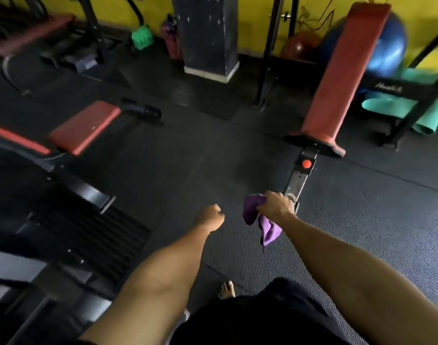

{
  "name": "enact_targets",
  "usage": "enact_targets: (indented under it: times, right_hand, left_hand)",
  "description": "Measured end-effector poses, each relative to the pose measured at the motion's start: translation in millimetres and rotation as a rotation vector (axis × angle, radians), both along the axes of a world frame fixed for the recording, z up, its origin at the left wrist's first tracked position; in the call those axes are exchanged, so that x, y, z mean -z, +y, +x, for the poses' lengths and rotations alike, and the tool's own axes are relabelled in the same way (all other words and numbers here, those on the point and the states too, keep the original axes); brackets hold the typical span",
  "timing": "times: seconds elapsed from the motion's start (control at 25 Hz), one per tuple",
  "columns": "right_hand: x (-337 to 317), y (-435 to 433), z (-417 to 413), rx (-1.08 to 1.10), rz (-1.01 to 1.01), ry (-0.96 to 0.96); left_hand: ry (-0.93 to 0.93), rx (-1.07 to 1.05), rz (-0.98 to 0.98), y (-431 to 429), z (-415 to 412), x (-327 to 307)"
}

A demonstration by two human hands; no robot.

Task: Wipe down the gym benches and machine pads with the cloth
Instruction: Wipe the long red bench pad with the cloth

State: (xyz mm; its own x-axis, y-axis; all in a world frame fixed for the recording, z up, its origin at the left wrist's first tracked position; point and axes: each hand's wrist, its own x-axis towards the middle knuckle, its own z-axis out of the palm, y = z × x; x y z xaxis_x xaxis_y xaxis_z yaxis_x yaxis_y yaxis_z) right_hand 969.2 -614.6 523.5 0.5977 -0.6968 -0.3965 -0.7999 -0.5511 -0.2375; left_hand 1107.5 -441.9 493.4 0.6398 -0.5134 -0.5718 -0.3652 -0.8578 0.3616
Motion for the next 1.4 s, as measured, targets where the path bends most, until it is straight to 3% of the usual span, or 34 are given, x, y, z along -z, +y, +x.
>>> enact_targets:
  times: [0.64, 1.0, 1.4]
  right_hand:
    - [-17, -334, 232, 0.145, -0.001, -0.109]
    - [-6, -509, 336, 0.320, -0.005, -0.174]
    - [-34, -684, 423, 0.597, -0.112, -0.251]
  left_hand:
    - [-0.017, 0.140, -0.059, -361, 261, -4]
    - [-0.071, 0.414, -0.038, -579, 398, 4]
    - [-0.137, 0.752, -0.105, -828, 508, -36]
